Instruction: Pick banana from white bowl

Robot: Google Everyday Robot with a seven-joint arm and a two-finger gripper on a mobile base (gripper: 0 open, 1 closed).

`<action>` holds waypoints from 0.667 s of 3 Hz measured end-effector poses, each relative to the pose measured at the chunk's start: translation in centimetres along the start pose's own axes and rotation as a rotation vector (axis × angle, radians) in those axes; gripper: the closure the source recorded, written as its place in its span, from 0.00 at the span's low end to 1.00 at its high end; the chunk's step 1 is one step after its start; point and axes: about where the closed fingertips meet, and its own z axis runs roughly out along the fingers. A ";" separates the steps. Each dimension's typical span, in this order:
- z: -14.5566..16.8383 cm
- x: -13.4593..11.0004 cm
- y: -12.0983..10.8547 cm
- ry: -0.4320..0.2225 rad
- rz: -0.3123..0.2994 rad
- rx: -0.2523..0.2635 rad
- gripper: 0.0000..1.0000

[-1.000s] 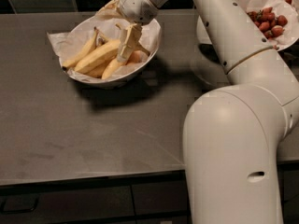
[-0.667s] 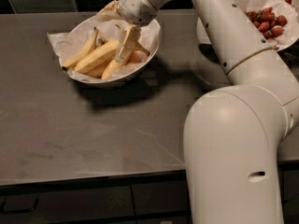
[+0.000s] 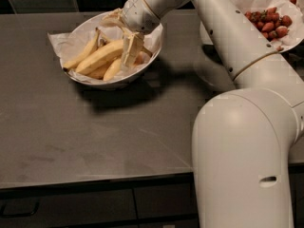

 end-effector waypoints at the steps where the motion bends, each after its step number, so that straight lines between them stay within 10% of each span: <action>1: 0.3 0.0 0.0 0.000 -0.001 -0.007 0.28; 2: 0.7 -0.2 -0.1 0.001 -0.011 -0.017 0.52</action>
Offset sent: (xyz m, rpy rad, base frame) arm -0.0043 0.0027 0.0005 -0.0276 0.0000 0.0414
